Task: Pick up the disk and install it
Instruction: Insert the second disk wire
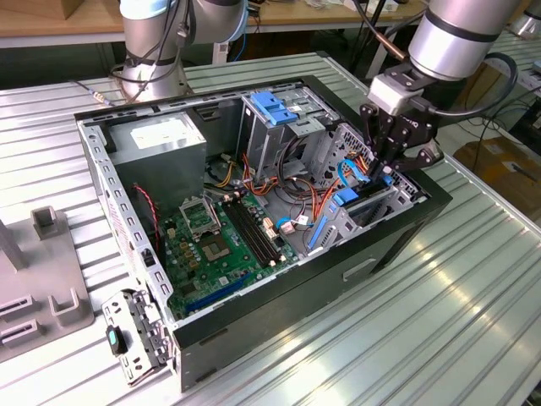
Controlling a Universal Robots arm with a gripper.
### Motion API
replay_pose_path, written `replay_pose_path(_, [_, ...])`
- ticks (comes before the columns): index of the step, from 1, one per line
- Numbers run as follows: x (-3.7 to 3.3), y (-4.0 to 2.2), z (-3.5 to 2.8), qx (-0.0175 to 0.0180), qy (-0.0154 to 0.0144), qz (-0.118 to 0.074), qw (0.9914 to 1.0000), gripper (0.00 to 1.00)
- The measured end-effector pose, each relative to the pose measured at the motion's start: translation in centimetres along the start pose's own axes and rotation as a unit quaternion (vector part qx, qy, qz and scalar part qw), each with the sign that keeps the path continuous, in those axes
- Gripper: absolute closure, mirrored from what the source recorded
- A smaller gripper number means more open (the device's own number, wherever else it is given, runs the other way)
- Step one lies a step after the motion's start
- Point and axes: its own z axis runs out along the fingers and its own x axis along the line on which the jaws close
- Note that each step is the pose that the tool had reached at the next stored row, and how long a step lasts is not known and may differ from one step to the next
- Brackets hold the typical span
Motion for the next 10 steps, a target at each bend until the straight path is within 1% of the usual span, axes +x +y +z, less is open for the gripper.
replay_pose_path(4, [0.00,0.00,0.02,-0.0001,0.0003,0.007,0.99998,0.84])
replay_pose_path(10, [0.06,0.01,0.03,-0.0001,0.0003,0.008,0.99997,0.84])
